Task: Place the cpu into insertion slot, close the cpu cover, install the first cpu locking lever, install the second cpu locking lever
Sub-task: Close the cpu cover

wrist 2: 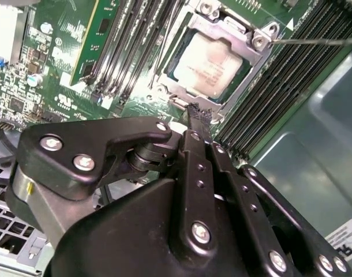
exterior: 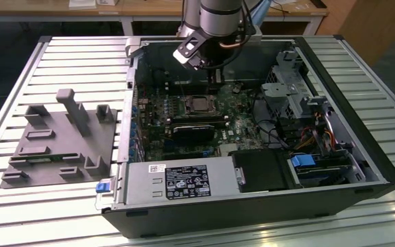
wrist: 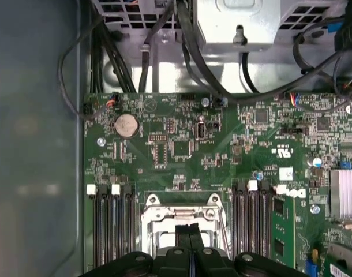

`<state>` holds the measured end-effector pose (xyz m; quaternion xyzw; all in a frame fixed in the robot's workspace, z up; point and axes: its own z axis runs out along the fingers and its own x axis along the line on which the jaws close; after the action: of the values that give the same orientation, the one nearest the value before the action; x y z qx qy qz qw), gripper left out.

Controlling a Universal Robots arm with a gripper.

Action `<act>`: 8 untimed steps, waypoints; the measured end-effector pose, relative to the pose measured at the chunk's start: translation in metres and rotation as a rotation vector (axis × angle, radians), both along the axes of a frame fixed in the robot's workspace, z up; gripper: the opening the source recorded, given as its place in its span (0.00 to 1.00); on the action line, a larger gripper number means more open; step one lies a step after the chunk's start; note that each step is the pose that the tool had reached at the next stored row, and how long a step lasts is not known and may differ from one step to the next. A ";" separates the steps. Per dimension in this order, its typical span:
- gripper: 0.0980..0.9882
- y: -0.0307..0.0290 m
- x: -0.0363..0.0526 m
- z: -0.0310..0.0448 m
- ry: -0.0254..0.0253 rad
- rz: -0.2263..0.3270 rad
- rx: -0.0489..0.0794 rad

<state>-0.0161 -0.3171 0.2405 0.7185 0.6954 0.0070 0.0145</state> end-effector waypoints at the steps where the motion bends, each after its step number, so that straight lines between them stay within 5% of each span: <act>1: 0.00 0.0000 -0.0022 -0.0004 -0.0024 0.000 0.000; 8: 0.00 -0.0007 -0.0109 -0.0053 -0.0032 0.000 -0.001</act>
<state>-0.0270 -0.3178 0.2352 0.7184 0.6954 0.0077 0.0161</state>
